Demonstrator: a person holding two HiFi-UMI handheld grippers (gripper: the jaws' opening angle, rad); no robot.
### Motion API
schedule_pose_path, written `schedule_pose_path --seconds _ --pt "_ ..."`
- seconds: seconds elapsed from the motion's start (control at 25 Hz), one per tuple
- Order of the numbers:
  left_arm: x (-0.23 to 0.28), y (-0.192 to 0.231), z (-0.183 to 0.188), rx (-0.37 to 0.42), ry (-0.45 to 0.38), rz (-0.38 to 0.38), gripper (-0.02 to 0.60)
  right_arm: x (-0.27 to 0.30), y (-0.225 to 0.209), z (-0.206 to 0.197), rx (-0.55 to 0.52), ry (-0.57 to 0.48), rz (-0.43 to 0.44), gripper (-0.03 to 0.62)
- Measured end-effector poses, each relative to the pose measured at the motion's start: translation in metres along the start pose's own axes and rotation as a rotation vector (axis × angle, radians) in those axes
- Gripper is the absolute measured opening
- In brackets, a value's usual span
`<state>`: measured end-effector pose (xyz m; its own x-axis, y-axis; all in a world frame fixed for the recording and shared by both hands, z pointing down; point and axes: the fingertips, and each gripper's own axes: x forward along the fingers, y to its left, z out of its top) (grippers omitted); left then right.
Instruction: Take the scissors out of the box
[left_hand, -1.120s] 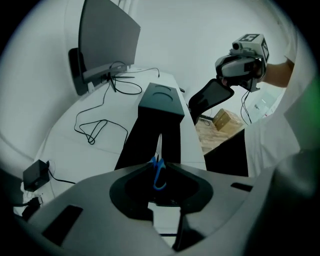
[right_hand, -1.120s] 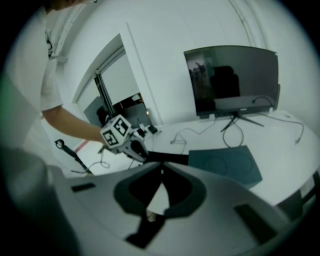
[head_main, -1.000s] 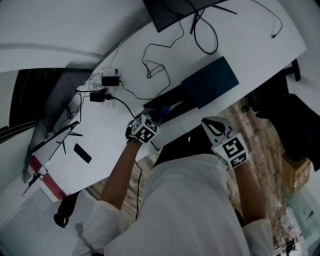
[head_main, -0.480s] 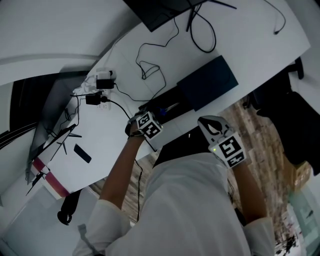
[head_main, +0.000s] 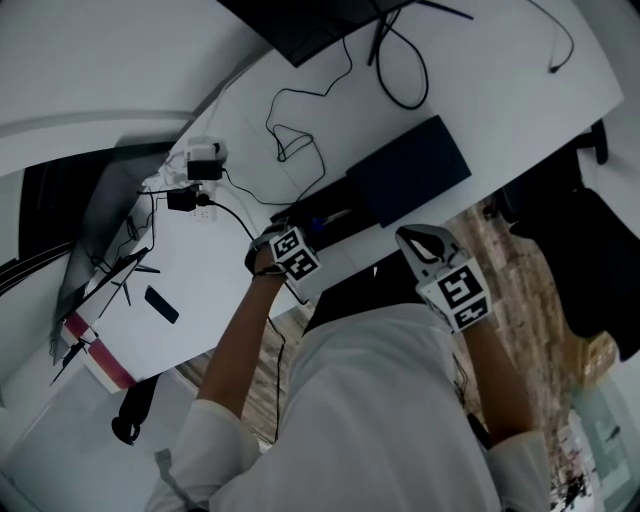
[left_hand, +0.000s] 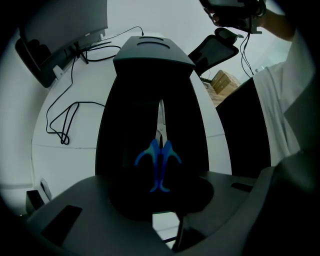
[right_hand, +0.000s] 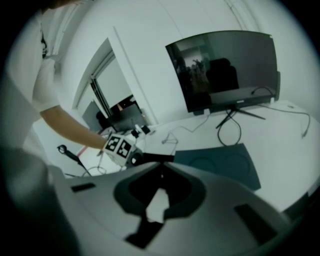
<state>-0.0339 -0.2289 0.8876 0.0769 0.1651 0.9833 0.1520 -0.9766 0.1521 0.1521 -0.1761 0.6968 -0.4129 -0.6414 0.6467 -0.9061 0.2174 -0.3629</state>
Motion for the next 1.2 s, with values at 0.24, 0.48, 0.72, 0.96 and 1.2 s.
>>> schedule_pose_path --seconds 0.24,0.48,0.72,0.96,1.2 --pt "-0.009 -0.001 0.004 0.011 0.011 0.045 0.110 -0.006 -0.014 0.010 -0.006 -0.017 0.014 0.035" --pt "-0.030 -0.001 0.007 -0.058 -0.005 0.089 0.109 -0.008 -0.024 0.024 -0.033 -0.036 0.052 0.035" --pt "-0.054 -0.006 0.008 -0.190 -0.058 0.136 0.109 -0.006 -0.027 0.027 -0.075 -0.025 0.106 0.034" --pt "-0.073 -0.007 0.001 -0.369 -0.174 0.232 0.109 -0.003 -0.018 0.034 -0.147 -0.020 0.158 0.035" --pt "-0.127 -0.006 0.005 -0.610 -0.399 0.324 0.109 -0.009 -0.007 0.053 -0.183 -0.076 0.157 0.035"
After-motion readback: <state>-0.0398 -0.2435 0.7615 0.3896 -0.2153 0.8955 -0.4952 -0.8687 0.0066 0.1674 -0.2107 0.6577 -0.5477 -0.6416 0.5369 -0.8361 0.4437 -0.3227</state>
